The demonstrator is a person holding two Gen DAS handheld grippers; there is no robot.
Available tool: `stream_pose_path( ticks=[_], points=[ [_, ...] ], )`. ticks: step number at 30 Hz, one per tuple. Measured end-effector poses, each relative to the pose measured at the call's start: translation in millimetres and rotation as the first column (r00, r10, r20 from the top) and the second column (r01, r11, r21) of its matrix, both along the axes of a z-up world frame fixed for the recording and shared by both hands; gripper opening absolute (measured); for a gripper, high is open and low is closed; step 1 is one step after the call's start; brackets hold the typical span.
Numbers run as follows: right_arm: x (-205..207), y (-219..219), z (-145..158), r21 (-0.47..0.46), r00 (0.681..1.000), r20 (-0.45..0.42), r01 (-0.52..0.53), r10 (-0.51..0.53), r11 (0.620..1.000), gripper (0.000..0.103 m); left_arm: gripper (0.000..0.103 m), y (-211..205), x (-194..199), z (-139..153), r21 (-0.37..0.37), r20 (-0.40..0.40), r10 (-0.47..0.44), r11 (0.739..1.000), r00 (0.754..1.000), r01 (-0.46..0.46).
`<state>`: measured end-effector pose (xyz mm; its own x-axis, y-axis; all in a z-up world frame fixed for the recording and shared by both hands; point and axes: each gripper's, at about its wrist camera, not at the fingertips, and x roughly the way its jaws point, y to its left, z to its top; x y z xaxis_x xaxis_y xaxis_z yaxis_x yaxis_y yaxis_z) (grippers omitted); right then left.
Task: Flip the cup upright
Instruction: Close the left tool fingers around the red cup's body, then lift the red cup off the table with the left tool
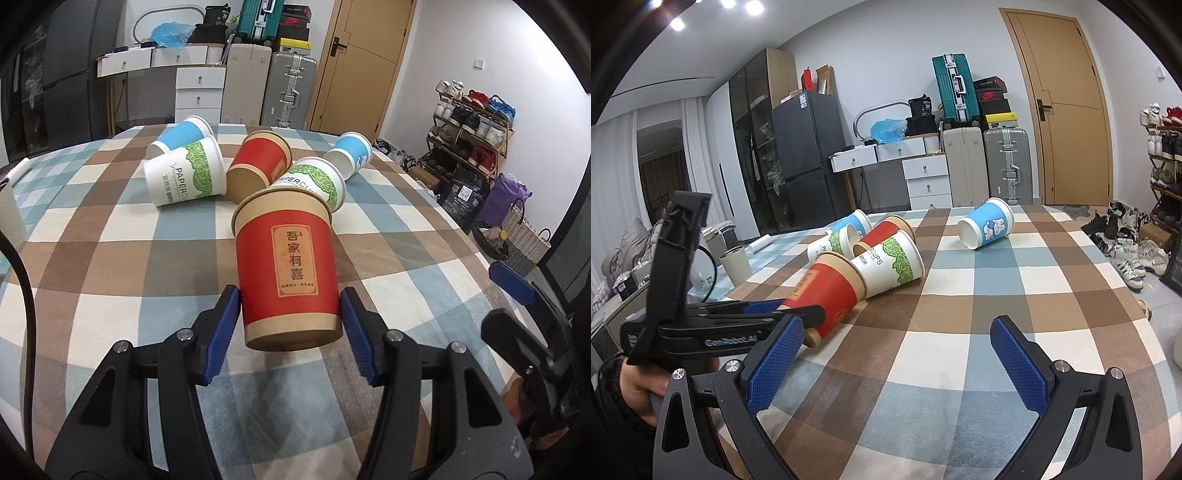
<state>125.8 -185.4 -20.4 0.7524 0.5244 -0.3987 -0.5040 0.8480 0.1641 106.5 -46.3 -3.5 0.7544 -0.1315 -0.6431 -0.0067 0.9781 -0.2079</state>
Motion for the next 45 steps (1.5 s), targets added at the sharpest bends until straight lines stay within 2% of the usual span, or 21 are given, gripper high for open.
stream_pose_path(
  ticks=[9, 16, 24, 45],
  points=[
    [-6.1, 12.4, -0.1, -0.017, 1.0, 0.002, -0.031, 0.031, 0.999, 0.103, 0.053, 12.0, -40.9, 11.8, 0.011, 0.05, 0.039, 0.999, 0.998, -0.039],
    [-16.0, 17.4, -1.3, -0.026, 0.999, 0.004, -0.053, 0.053, 0.998, 0.103, 0.053, 13.7, -74.0, 19.1, 0.018, 0.075, 0.029, 0.999, 0.997, -0.031],
    [-22.2, 22.2, -3.4, -0.034, 0.997, -0.002, -0.075, 0.075, 0.997, 0.103, 0.053, 9.1, -104.1, 16.1, 0.006, 0.074, 0.032, 0.999, 0.997, -0.033],
    [-25.5, 24.2, -8.5, -0.043, 0.996, -0.015, -0.088, 0.088, 0.995, 0.103, 0.053, -11.5, -115.2, -10.7, 0.003, 0.031, 0.039, 0.999, 0.999, -0.039]
  ],
)
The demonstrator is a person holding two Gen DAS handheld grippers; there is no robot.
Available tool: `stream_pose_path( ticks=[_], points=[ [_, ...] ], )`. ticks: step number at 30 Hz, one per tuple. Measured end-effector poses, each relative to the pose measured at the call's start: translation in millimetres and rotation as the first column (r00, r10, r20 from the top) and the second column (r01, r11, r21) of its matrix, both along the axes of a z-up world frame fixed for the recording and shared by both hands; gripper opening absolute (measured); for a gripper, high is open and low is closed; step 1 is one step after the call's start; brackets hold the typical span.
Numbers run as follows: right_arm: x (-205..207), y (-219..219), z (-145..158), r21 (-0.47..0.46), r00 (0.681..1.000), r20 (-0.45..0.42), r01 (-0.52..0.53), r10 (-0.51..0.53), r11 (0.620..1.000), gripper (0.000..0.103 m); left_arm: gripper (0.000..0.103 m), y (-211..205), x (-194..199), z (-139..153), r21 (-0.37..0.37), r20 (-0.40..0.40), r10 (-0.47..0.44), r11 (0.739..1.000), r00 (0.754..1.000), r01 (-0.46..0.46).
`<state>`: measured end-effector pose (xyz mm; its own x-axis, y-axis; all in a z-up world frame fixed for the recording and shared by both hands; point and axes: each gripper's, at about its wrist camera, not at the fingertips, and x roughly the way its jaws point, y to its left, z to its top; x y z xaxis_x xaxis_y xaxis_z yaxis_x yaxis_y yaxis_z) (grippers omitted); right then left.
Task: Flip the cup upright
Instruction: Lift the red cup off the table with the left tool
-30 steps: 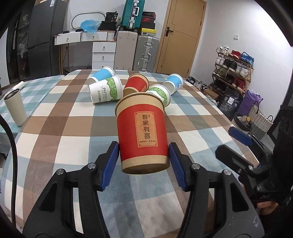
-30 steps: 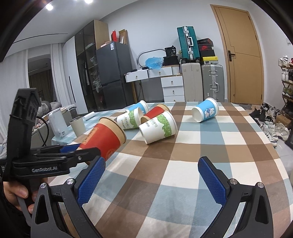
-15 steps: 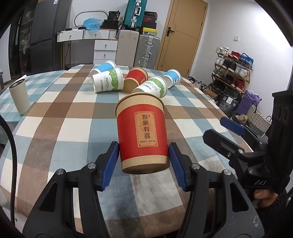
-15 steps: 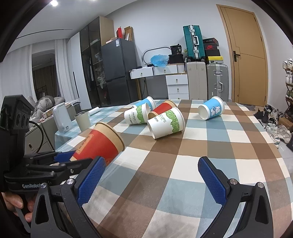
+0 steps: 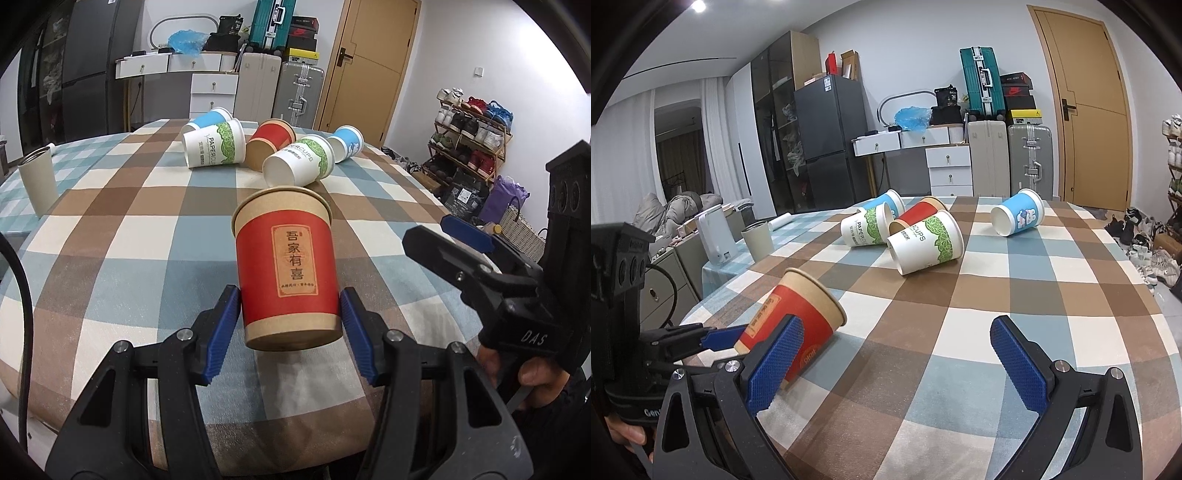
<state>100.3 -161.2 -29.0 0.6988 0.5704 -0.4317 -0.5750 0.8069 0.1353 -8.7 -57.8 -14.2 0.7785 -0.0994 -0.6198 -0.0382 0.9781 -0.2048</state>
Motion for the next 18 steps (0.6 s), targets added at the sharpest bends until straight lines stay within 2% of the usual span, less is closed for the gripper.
stream_pose_path(
  ticks=[12, 18],
  points=[
    [0.2, -0.5, -0.6, 0.001, 1.0, -0.001, 0.001, -0.001, 1.0, 0.103, 0.054, -1.4, 2.3, -4.6, 0.006, -0.005, -0.003, 1.0, 1.0, 0.003],
    [0.4, -0.5, -0.5, 0.001, 1.0, -0.001, 0.001, -0.001, 1.0, 0.103, 0.058, 3.6, 6.2, -8.1, 0.001, -0.026, 0.009, 1.0, 1.0, -0.009]
  ],
)
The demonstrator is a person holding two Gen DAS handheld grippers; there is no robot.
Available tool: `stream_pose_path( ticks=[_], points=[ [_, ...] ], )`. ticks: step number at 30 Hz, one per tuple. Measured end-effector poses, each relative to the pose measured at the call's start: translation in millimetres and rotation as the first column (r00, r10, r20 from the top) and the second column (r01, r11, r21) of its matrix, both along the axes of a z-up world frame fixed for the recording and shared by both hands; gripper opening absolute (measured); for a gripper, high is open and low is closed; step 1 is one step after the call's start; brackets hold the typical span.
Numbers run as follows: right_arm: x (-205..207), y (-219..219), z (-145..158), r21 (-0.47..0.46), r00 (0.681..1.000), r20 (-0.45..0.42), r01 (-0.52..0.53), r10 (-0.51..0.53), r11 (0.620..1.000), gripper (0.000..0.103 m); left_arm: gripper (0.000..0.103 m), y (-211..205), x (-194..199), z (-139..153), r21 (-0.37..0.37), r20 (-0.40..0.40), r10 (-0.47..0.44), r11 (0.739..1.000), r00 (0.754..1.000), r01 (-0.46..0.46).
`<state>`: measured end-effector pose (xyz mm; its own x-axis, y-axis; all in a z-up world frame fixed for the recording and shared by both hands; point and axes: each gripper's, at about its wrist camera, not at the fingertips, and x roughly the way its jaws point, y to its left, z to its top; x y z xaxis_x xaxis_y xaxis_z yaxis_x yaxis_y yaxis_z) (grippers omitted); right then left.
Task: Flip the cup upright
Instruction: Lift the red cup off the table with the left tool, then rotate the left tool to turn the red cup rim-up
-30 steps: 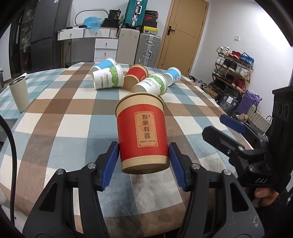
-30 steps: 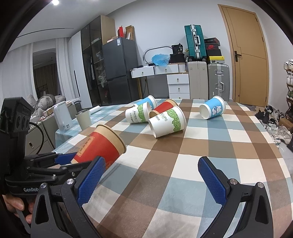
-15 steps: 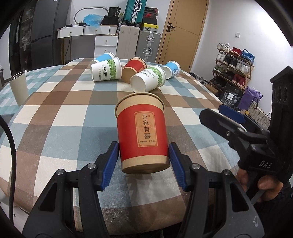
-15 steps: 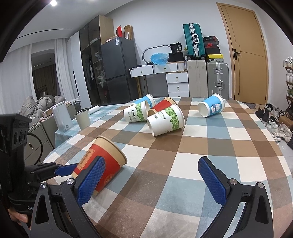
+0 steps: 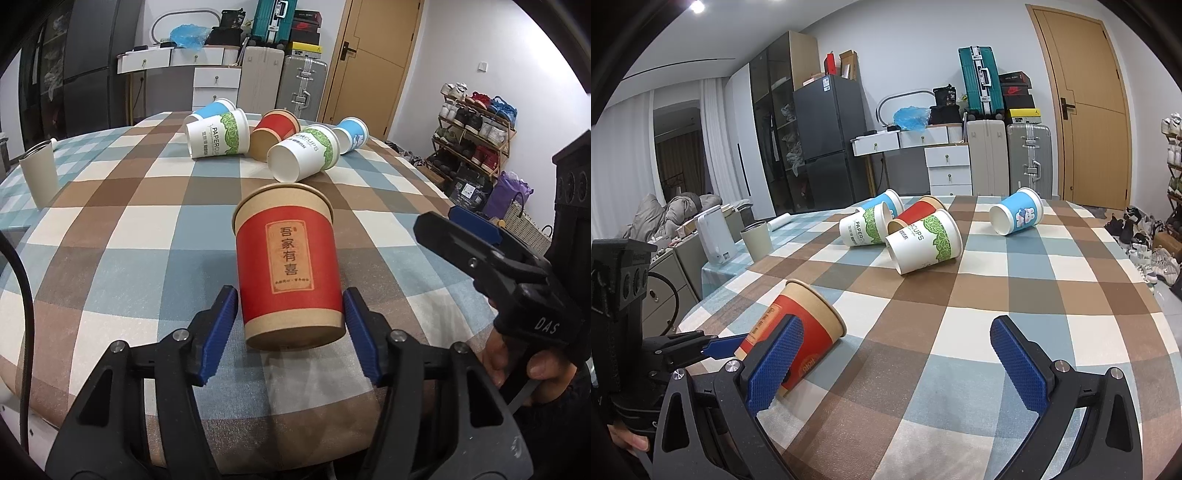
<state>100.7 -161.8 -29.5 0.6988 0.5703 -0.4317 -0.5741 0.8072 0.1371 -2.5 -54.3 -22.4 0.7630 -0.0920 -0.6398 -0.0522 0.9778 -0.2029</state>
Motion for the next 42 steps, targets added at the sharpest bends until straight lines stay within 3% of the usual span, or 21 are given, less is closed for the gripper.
stream_pose_path(
  ticks=[5, 12, 15, 28, 42],
  points=[
    [-0.2, -0.3, -0.3, 0.001, 1.0, -0.001, 0.002, -0.002, 1.0, 0.103, 0.076, 8.7, -2.1, 4.5, -0.014, 0.027, 0.0, 1.0, 1.0, 0.001],
    [0.7, -0.9, -1.0, -0.007, 1.0, -0.006, 0.008, -0.008, 1.0, 0.103, 0.086, 19.0, -7.0, 15.9, -0.015, 0.07, -0.016, 1.0, 0.997, 0.017],
    [2.5, 1.7, -0.9, -0.026, 1.0, -0.014, 0.02, -0.02, 0.999, 0.103, 0.102, 24.8, -7.5, 20.7, -0.002, 0.09, -0.018, 1.0, 0.996, 0.018],
    [12.6, 22.6, 0.0, -0.073, 0.99, -0.135, 0.036, -0.045, 0.997, 0.103, 0.102, 72.6, -5.0, 27.3, 0.051, 0.15, 0.023, 0.998, 0.988, -0.031],
    [21.7, 50.2, 0.3, -0.057, 0.956, -0.291, -0.046, 0.028, 0.997, 0.103, 0.102, 89.6, 2.3, 11.6, 0.046, 0.126, 0.053, 0.997, 0.991, -0.059]
  ],
)
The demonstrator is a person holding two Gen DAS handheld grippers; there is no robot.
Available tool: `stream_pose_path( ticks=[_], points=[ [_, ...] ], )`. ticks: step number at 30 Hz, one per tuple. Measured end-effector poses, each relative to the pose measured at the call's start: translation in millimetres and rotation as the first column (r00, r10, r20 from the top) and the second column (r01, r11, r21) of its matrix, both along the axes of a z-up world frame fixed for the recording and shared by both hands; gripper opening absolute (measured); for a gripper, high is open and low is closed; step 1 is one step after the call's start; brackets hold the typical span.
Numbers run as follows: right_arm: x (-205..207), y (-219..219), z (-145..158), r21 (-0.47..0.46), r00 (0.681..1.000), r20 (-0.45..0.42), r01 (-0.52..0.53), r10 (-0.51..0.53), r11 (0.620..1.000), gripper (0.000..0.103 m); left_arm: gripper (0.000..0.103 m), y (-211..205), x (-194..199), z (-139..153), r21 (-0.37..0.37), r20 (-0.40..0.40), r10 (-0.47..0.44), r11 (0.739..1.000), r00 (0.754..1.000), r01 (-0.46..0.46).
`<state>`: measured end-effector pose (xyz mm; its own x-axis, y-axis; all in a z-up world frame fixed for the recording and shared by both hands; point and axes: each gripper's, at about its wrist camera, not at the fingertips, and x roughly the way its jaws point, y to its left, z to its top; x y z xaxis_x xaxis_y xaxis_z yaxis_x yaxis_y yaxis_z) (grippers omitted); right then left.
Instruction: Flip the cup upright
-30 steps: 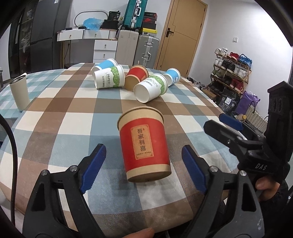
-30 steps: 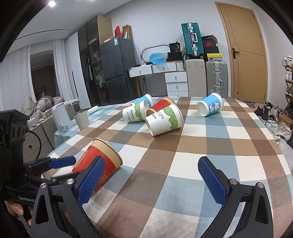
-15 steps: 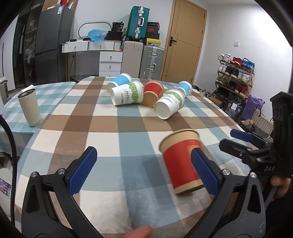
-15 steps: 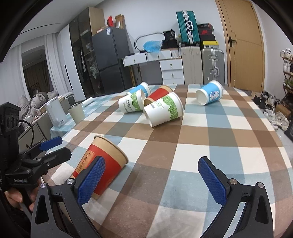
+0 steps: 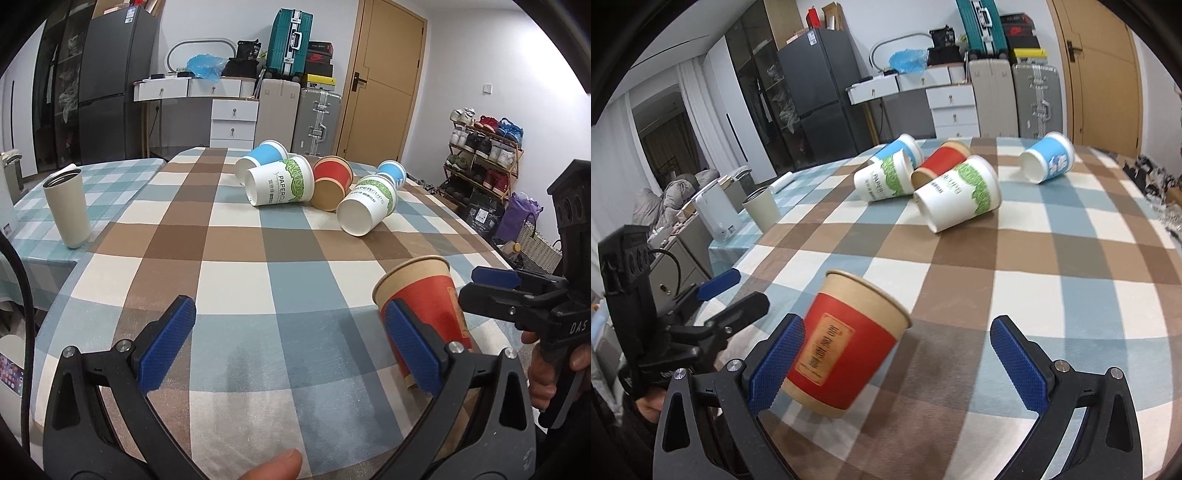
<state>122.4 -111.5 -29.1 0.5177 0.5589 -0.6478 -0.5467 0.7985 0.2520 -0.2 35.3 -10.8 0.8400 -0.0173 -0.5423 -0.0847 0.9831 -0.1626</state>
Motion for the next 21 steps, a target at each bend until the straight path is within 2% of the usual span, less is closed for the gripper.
stream_pose_path(
  ticks=[8, 14, 21],
  points=[
    [13.3, 14.0, -8.7, 0.051, 0.991, -0.123, -0.045, 0.051, 0.998, 0.102, 0.102, 1.8, 2.1, -6.0, 0.0, -0.004, 0.005, 1.0, 1.0, -0.005],
    [26.6, 19.1, -13.5, 0.104, 0.97, -0.233, -0.049, 0.072, 0.993, 0.101, 0.102, 1.3, 3.3, -10.8, 0.004, -0.009, 0.003, 1.0, 1.0, -0.003],
    [41.2, 18.8, -22.2, 0.145, 0.936, -0.342, -0.034, 0.082, 0.989, 0.09, 0.102, -0.4, 4.7, -12.6, 0.016, -0.012, -0.001, 1.0, 1.0, 0.001]
  ],
)
